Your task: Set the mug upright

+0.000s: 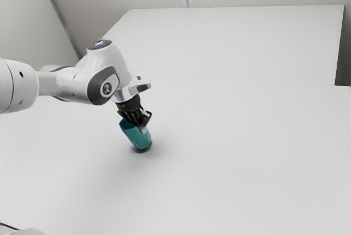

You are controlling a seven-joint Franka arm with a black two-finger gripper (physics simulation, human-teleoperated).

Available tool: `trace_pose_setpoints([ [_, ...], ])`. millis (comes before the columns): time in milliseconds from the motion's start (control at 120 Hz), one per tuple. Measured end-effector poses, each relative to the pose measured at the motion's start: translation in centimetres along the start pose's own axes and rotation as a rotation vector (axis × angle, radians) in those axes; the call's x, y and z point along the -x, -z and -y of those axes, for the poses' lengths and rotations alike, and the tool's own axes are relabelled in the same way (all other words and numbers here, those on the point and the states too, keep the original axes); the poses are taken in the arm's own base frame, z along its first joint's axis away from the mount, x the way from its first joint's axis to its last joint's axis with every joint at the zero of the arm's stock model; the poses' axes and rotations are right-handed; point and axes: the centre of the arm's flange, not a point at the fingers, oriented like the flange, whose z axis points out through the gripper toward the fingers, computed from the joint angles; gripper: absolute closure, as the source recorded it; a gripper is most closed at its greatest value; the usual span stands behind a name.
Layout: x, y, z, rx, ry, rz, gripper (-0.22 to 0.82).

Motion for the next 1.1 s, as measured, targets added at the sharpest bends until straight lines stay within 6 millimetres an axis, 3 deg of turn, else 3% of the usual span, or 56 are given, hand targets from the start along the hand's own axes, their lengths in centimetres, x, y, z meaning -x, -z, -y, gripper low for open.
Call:
trace_pose_setpoints([
  [317,-0.1,-0.9,-0.2,0.019,0.031,-0.005,0.77],
  [517,-0.2,-1.1,-0.4,0.028,0.04,-0.007,0.35],
  [700,-0.3,-0.8,-0.7,0.022,0.04,-0.015,0.15],
  [925,-0.2,2.7,-2.2,-0.043,0.019,-0.046,0.05],
  [1100,-1.8,8.8,-3.3,-0.067,0.013,-0.082,0.02],
])
